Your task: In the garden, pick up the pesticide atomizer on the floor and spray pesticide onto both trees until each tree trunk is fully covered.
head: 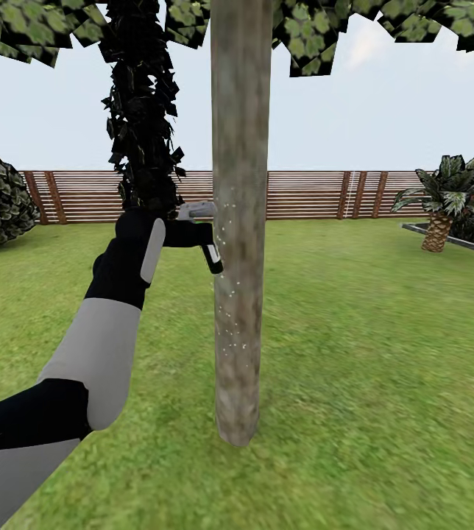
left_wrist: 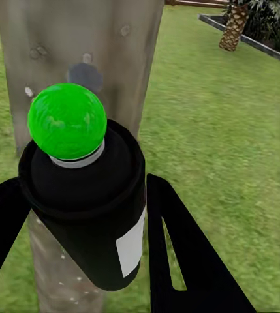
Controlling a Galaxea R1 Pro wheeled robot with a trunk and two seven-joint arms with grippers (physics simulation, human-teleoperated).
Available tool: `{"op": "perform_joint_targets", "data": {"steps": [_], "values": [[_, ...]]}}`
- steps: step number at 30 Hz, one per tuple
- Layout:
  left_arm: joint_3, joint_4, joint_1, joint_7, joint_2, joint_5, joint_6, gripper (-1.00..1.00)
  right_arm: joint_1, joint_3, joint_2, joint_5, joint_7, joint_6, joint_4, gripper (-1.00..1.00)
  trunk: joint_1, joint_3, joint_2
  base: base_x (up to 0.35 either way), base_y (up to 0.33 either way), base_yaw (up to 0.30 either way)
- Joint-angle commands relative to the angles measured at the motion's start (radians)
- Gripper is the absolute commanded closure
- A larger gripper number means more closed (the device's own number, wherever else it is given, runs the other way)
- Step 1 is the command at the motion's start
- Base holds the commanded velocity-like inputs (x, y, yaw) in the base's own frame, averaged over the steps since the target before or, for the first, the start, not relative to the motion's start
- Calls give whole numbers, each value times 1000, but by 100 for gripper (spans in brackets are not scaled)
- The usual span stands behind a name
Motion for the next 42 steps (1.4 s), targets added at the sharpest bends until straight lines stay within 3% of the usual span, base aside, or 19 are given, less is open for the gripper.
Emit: {"op": "perform_joint_targets", "data": {"steps": [1, 7, 11, 14, 21, 23, 25, 27, 29, 33, 42], "values": [[0, 0, 0, -32, 0, -3, 0, 100, 0, 0, 0, 0, 0, 0, 0, -100, 0, 0, 0, 0, 0, 0], [0, 1, 0, -75, 0, -3, 0, 100, 0, 0, 0, 0, 0, 0, 0, -100, 0, 0, 0, 0, 0, 0], [0, 10, 0, -77, 0, -3, 0, 100, 0, 0, 0, 0, 0, 0, 0, -100, 0, 0, 0, 0, 0, 0], [-2, 66, 0, -77, 0, -3, -3, 100, 0, 0, 0, 0, 1, -1, 0, -100, 0, 0, 0, 0, 0, 0], [-4, 74, -9, -77, 0, -3, -5, 100, 0, 0, 0, -1, 1, -1, 0, -100, 0, 0, 0, 0, 0, 0], [-4, 78, -35, -76, 0, -3, -6, 100, 0, 0, 3, -2, 2, -3, 0, -100, 0, 0, 0, 0, 0, 0], [-3, 117, -103, -76, 0, -3, -8, 100, 0, 2, 17, -1, 3, -4, 0, -100, 0, 0, 0, 0, 0, 0], [-3, 208, -193, -76, 0, -3, -8, 100, -1, 2, 23, 0, 3, -7, -3, -100, 0, 0, 0, 0, 0, 0], [-3, 262, -246, -76, 0, -3, -8, 100, 0, 1, 25, 0, 7, -29, -2, -100, 0, 0, 0, 0, 0, 0], [-2, 296, -285, -76, 0, -4, -9, 100, 0, 0, 28, 1, 31, -84, 0, -100, 0, 0, 0, 0, 0, 0], [0, 351, -366, -75, 0, -5, -8, 100, 2, 0, 31, 0, 47, -94, 0, -100, 0, 0, 0, 0, 0, 0]]}}
